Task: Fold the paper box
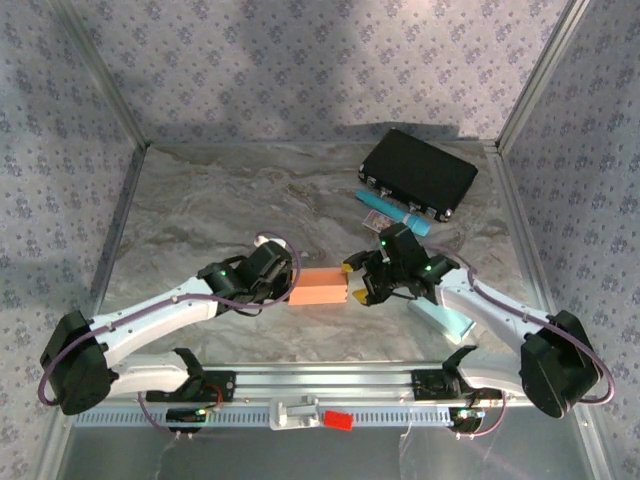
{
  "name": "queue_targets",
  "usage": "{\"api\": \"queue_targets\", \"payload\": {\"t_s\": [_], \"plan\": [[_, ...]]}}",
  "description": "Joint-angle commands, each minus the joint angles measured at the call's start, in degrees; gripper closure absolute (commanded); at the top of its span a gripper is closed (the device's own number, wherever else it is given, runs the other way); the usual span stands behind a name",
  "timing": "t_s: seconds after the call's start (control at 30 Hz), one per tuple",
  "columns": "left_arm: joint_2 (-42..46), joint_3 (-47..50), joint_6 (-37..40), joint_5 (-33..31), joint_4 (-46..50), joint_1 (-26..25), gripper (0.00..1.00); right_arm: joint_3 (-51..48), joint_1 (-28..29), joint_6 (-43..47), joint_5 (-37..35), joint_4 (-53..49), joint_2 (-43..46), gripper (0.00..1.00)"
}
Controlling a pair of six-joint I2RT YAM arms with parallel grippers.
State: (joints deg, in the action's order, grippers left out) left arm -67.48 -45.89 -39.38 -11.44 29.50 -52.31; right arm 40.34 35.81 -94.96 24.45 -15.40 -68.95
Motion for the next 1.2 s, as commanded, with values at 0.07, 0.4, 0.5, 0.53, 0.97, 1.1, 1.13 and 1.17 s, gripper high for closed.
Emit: {"api": "queue_targets", "payload": {"t_s": [0.07, 0.4, 0.5, 0.53, 0.97, 1.1, 1.13, 1.17], "plan": [[0.51, 0.37, -1.07, -0.76, 2.18, -0.73, 0.97, -1.45, 0.87, -1.18, -0.64, 3.25, -1.11, 0.39], [2.24, -0.07, -2.69, 0.27, 4.28, -1.63, 0.86, -3.55, 1.27, 0.44, -2.41, 3.13, -0.75, 0.55], [4.34, -0.10, -4.53, 1.39, 6.12, -1.67, 0.77, -4.29, 1.29, 0.65, -2.61, 2.60, -0.49, 0.57], [5.14, 0.01, -5.07, 1.77, 6.43, -1.57, 0.74, -4.40, 1.32, 0.82, -2.64, 2.34, -0.32, 0.57], [10.57, 0.18, -18.44, 19.91, 5.04, 10.42, 0.53, -3.60, 1.44, 2.34, -2.51, 0.63, -1.09, 0.59], [6.75, -0.03, -17.80, 25.68, 1.79, 14.49, 0.53, -3.61, 1.38, 2.43, -2.47, 0.77, -1.36, 0.59], [5.70, 0.01, -17.63, 26.95, 0.98, 14.69, 0.53, -3.54, 1.43, 2.48, -2.46, 0.81, -1.45, 0.59], [4.47, 0.01, -17.41, 28.00, 0.31, 14.74, 0.53, -3.50, 1.37, 2.50, -2.47, 0.96, -1.49, 0.59]]}}
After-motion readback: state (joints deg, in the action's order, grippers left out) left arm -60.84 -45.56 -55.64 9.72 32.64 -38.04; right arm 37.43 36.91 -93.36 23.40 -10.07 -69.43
